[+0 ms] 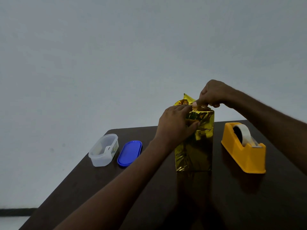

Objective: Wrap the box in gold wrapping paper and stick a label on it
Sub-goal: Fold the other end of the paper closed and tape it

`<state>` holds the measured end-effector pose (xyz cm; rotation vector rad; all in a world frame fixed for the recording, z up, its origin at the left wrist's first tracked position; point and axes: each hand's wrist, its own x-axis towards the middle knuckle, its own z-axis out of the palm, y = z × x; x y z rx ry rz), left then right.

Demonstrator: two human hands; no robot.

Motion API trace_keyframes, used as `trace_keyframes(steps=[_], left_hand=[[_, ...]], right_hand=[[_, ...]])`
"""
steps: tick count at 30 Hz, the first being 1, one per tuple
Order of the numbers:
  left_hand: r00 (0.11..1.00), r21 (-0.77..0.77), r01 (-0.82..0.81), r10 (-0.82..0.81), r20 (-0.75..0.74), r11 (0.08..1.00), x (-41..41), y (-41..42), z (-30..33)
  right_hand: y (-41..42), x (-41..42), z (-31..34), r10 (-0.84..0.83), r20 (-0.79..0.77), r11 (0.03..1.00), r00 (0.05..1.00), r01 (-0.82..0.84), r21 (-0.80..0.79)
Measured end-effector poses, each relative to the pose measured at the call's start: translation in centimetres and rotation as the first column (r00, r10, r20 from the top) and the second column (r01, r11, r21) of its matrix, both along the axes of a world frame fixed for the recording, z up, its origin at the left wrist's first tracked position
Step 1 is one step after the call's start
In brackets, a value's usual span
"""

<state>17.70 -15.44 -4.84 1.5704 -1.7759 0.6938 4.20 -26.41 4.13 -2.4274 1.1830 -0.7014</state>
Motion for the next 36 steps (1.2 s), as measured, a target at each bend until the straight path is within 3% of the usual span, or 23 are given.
trace_keyframes(steps=[7,11,16,20,27,32,36], left_hand=[[1.000,0.016,-0.002,0.002,0.009,1.000,-0.1,0.1,0.2],[1.000,0.024,0.006,-0.006,0.009,1.000,-0.1,0.1,0.3],[1.000,0.027,-0.004,0.004,0.000,1.000,0.0,0.0,0.2],[1.000,0.017,0.001,-0.001,0.011,1.000,-0.1,0.0,0.2],[1.000,0.043,-0.022,0.022,0.007,0.999,0.0,-0.1,0.3],[1.000,0.038,-0.023,0.022,0.005,0.999,-0.2,0.2,0.3],[1.000,0.042,-0.027,0.026,0.012,0.999,-0.3,0.0,0.2]], right_hand=[[-1.3,-0.7,-1.3,-0.134,-0.070,0.975,0.989,0.119,-0.188],[-1.6,-1.5,-2.4,-0.117,0.000,0.990,0.993,0.117,-0.072],[-1.0,-1.1,-3.2,-0.065,0.305,0.984,0.950,0.011,0.176],[-0.4,-0.3,-3.9,-0.048,0.227,0.925,0.973,-0.042,0.377],[0.1,0.0,-3.6,-0.132,0.235,0.914,0.963,0.026,0.405],[0.3,-0.8,-3.7,-0.062,0.296,0.866,0.953,-0.096,0.491],[0.5,-0.9,-4.1,-0.081,0.287,0.887,0.954,-0.062,0.457]])
